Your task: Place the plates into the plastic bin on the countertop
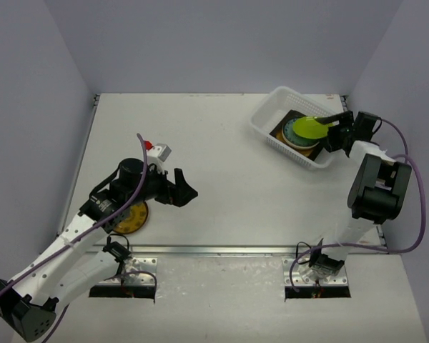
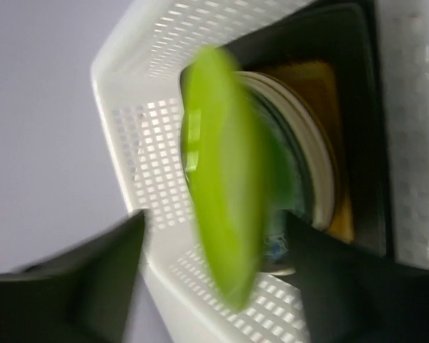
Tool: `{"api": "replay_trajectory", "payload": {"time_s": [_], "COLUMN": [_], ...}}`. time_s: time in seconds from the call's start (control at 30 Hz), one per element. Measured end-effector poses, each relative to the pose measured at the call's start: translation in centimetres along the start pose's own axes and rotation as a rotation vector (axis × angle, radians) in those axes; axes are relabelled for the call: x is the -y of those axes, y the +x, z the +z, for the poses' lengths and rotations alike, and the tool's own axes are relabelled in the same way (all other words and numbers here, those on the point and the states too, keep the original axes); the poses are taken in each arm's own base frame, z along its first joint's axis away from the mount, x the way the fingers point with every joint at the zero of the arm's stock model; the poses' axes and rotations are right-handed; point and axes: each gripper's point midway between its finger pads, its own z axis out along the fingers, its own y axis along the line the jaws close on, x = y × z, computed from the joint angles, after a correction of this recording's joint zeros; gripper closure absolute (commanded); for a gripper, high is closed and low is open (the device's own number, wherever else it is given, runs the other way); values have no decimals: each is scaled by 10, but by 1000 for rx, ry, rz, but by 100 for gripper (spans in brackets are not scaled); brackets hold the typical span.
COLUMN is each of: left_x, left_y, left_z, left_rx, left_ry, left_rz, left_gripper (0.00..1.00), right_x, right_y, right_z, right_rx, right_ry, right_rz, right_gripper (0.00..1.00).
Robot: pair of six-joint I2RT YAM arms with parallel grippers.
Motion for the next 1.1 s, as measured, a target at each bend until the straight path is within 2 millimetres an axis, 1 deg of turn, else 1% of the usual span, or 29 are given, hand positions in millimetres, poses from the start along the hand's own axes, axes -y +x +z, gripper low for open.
{"api": "replay_trajectory", "payload": {"time_s": [0.07,0.13,0.2,0.27,0.33,0.43,0.5,0.63,0.73,0.77,0.8,0.83,0.9,0.97,1.0,1.07,1.1], "left_x": [0,-1,-2,-4,-11,-27,-39,-49,-57,-61,-67,-73,-87,-99,-103,-109,-110], "left_y": [-1,0,0,-2,-4,-7,-9,-17,-25,-29,-35,-41,-55,-64,-66,-69,-70], "left_z": [0,1,2,2,2,0,-3,-10,-17,-21,-27,-33,-48,-62,-69,-82,-89], "left_rx": [2,-1,0,8,24,44,59,91,121,137,158,183,252,315,343,393,422], "left_ry": [1,-2,-9,-24,-62,-157,-227,-304,-360,-394,-441,-489,-600,-689,-722,-768,-779], "left_rz": [1,0,-1,-1,-6,-21,-31,-36,-30,-28,-24,-22,-25,-37,-46,-61,-73], "left_gripper": [0,0,0,0,0,0,0,0,0,0,0,0,0,0,0,0,0], "right_x": [-11,-16,-13,-4,1,1,0,-1,-8,-13,-20,-33,-66,-102,-115,-130,-132], "right_y": [3,10,22,35,43,45,46,50,61,69,83,105,163,235,267,322,352], "right_z": [4,1,-7,-20,-30,-41,-45,-50,-52,-53,-56,-60,-76,-107,-124,-157,-171], "right_rx": [-19,-32,-48,-63,-78,-74,-77,-107,-148,-164,-190,-225,-295,-386,-430,-509,-554], "right_ry": [-11,-16,-6,21,53,74,81,87,64,51,32,-2,-108,-273,-355,-497,-559], "right_rz": [-33,-57,-71,-78,-100,-156,-188,-242,-306,-340,-383,-443,-601,-767,-834,-934,-972], "right_gripper": [1,1,1,1,1,1,1,1,1,1,1,1,1,1,1,1,1]}}
